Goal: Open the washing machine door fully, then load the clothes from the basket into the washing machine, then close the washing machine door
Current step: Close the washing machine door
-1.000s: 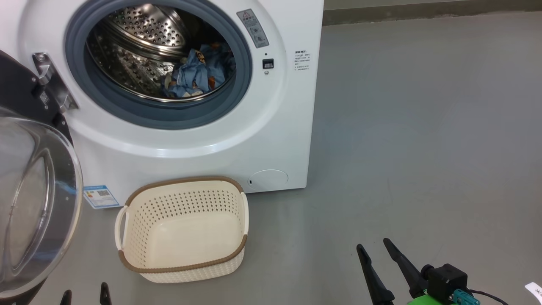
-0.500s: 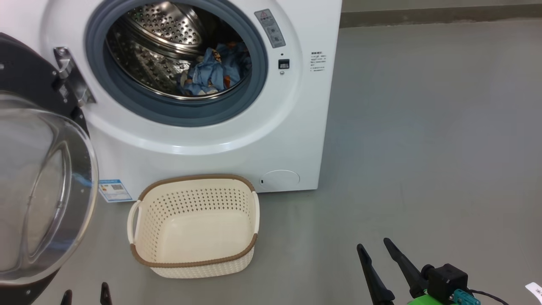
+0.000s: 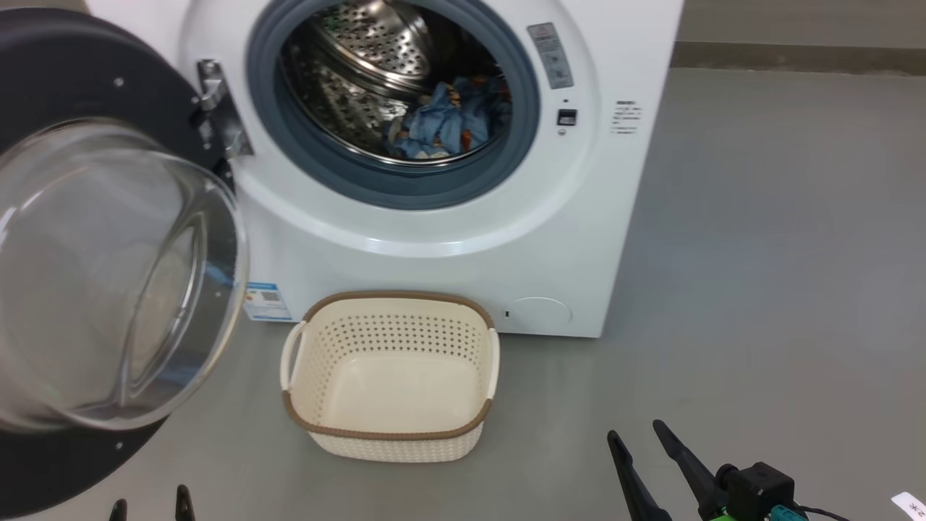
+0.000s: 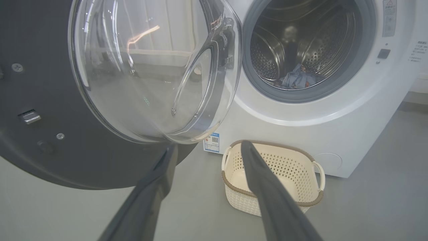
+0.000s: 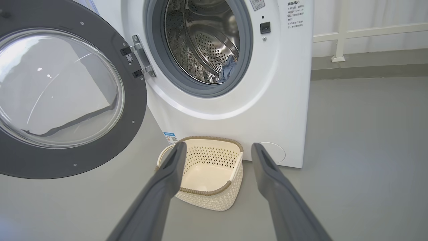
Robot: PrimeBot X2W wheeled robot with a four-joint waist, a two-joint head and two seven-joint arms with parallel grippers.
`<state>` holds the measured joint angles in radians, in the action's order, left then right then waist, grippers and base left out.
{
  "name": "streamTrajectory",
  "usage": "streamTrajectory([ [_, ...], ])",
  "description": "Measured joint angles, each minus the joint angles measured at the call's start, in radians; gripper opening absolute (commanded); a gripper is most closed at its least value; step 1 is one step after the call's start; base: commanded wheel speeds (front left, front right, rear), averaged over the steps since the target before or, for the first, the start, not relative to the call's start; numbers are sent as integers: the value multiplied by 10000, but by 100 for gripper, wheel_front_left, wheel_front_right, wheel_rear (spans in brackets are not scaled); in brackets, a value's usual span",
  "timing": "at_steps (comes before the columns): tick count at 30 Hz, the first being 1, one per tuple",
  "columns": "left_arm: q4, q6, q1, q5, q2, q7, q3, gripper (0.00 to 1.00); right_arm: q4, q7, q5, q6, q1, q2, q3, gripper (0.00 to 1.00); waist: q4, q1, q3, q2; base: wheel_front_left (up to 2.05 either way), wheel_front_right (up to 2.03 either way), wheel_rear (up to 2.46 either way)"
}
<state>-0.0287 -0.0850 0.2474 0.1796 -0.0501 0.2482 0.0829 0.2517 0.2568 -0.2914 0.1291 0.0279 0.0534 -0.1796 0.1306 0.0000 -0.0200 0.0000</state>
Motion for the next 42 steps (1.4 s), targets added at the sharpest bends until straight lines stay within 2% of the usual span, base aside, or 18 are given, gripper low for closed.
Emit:
streamTrajectory([
  [21,29,-291,352,-31,13,0,-21,100,59,0,0,0,216,-8,-98,100,2500,0,-163,0,0,0,0],
  [42,90,-439,353,-27,19,0,-27,100,52,0,13,0,207,-12,-247,100,3337,0,27,0,0,0,0],
])
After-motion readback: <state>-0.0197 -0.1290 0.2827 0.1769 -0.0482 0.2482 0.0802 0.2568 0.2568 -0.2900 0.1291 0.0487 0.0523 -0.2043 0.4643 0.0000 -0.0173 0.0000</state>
